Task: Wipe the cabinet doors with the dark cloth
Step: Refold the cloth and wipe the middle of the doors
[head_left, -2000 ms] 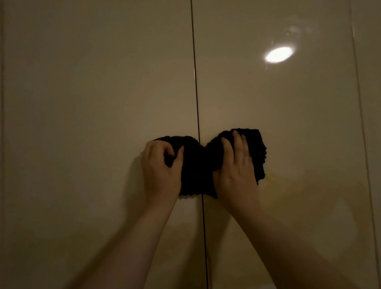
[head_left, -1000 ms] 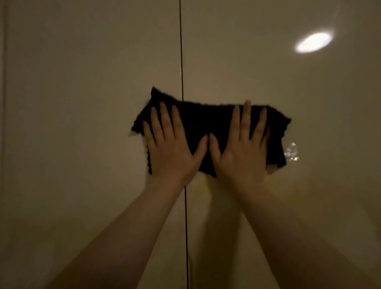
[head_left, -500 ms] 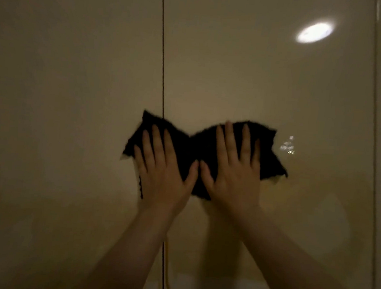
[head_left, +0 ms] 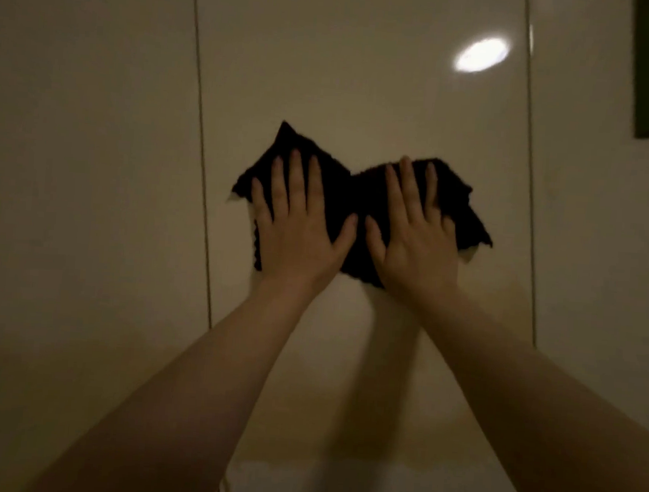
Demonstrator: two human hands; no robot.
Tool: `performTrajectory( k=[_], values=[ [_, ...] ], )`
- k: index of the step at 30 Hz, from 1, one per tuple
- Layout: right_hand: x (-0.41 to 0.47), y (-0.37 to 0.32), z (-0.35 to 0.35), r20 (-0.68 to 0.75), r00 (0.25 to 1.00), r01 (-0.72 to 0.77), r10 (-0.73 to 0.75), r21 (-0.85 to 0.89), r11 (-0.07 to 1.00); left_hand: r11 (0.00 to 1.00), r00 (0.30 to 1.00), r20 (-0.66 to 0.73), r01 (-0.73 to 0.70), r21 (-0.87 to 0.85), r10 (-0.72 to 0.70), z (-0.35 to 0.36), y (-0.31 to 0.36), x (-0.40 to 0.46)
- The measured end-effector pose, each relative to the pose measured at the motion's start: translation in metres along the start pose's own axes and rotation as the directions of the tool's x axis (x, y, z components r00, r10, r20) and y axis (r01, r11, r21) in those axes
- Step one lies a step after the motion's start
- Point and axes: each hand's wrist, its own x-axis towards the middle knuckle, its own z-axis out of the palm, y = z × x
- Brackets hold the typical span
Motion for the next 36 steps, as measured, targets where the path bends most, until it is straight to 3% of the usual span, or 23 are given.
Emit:
performTrajectory(
  k=[4,7,16,20,27,31,36],
  values=[
    [0.022,0.028,-0.004,-0.068,0.998,0.015,-0.018,-0.045,0.999,0.999,0.998,-0.045,0.033,-0.025,-0.034,0.002,0.024,0.02],
    [-0.005,0.035,0.002,-0.089,0.995,-0.05,0.048,-0.029,0.998,0.999,0.999,-0.047,-0.024,-0.028,0.023,0.009,0.031,-0.002],
    [-0.133,0.075,0.007,0.07,0.993,-0.088,0.091,-0.046,0.995,0.996,0.988,0.123,-0.094,-0.01,0.095,0.039,0.076,-0.134],
    [-0.15,0.084,0.006,0.103,0.992,-0.069,0.074,-0.052,0.996,0.997,0.985,0.154,-0.073,-0.016,0.075,0.044,0.086,-0.154],
    [-0.091,0.105,-0.01,0.079,0.997,0.0,0.005,-0.062,0.998,0.981,0.977,0.09,-0.193,-0.014,0.193,0.032,0.102,-0.09],
    [-0.042,0.124,-0.017,0.018,0.999,-0.026,0.027,-0.069,0.997,0.977,0.976,0.054,-0.21,-0.027,0.212,0.028,0.122,-0.036],
    [-0.049,0.124,-0.008,-0.06,0.996,-0.077,0.073,-0.065,0.995,0.975,0.975,0.012,-0.219,-0.037,0.22,0.03,0.124,-0.03]
  ],
)
